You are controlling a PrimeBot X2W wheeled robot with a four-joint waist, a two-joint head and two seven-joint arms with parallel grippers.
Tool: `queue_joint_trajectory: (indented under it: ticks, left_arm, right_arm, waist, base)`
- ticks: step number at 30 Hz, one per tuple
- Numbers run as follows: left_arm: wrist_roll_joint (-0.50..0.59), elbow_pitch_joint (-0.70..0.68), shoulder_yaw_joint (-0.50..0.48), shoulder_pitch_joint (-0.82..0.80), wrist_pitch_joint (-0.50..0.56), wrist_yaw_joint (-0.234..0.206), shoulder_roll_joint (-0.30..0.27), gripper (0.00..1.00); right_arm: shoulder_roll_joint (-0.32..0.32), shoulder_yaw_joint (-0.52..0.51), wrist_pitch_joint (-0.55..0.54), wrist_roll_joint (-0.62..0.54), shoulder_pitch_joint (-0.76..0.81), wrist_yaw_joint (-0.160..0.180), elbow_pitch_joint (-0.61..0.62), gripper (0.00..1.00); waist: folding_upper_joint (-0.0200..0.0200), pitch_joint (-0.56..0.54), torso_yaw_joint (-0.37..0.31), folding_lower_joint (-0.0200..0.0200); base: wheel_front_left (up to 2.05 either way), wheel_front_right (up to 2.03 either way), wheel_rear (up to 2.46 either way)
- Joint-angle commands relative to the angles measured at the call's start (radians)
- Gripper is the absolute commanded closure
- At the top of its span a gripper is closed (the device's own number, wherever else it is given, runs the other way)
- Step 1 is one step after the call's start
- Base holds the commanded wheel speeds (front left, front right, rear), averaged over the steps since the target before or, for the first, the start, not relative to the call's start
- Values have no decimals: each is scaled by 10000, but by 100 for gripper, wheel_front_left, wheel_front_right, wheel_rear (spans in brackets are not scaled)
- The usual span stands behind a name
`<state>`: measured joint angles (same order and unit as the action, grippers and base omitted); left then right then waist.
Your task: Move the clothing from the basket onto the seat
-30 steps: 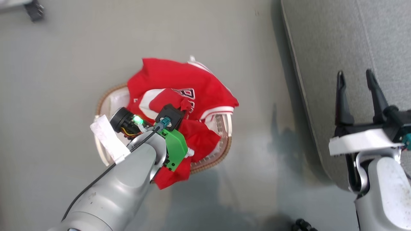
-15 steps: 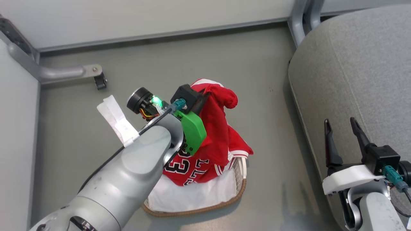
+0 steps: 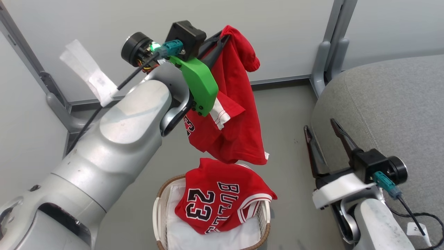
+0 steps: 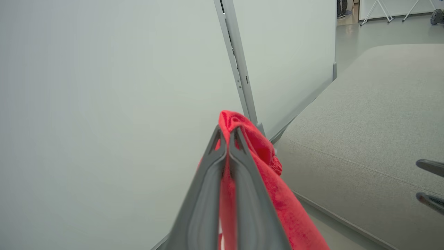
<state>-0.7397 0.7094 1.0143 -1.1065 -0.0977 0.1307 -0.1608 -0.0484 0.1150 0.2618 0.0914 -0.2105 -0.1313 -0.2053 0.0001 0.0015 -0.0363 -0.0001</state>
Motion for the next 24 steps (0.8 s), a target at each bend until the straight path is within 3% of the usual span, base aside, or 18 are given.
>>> queue_joint_trajectory:
  ticks: [1,7,14,24]
  left_arm:
    - [-108,-108,-46,-163,25,-10,-104,100]
    - [-432,-527,-160,-341,37,-9,-324,100]
    - [-437,-875,-64,-355,124,-36,-274,100]
    - [-335,-1455,104,-338,85,-92,-135,100]
  right_arm:
    - [-41,252,49,94,-242,10,-10,0]
    - [-39,1629,49,-52,-1250,10,-648,0]
    - [-131,2332,51,-119,-2450,10,-2069,0]
    - [-679,4825,49,1987,-4317,10,-4535,0]
  waist:
    - [-1,-28,-69,1]
    - [-1,3,-36,1]
    - [-1,26,188,1]
    - [-1,94,496,1]
  base:
    - [0,0,0]
    - [0,0,0]
    - [0,0,0]
    - [0,0,0]
